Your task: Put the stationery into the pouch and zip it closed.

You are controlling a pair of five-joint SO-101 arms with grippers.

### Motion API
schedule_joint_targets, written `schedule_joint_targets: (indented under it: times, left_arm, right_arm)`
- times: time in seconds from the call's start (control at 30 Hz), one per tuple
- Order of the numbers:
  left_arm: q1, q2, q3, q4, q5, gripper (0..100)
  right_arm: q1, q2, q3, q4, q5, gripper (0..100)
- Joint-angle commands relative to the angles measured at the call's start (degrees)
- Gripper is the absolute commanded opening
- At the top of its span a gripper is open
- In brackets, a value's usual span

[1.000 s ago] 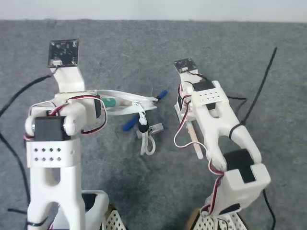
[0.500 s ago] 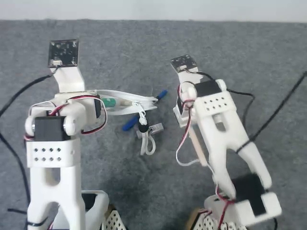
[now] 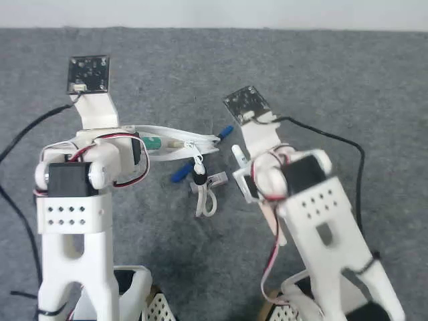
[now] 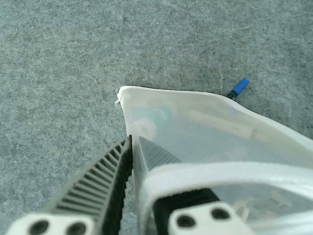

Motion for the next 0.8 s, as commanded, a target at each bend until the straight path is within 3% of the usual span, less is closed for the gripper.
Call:
schedule_joint_targets:
  times: [0.0, 0.3, 0.5, 0.77]
  left_arm:
    - [-0.09, -0.18, -0.57, -1.76, 0.62, 1]
    - [-0.09, -0.18, -0.57, -1.76, 0.62, 1]
    - [-0.09, -0.09, -0.57, -1.67, 0.62, 1]
    - [-2.11, -0.18, -0.57, -1.76, 0.62, 1]
  right_arm:
    - [-2.15, -7.16, 2.9, -4.44, 0.0, 0.7]
    - [-5.93, -17.8, 8.62, -7.78, -0.18, 0.7]
    - [-6.2, -24.13, 8.7, -7.52, -7.82, 0.7]
    - [-11.91, -33.45, 8.79, -7.6, -12.92, 0.7]
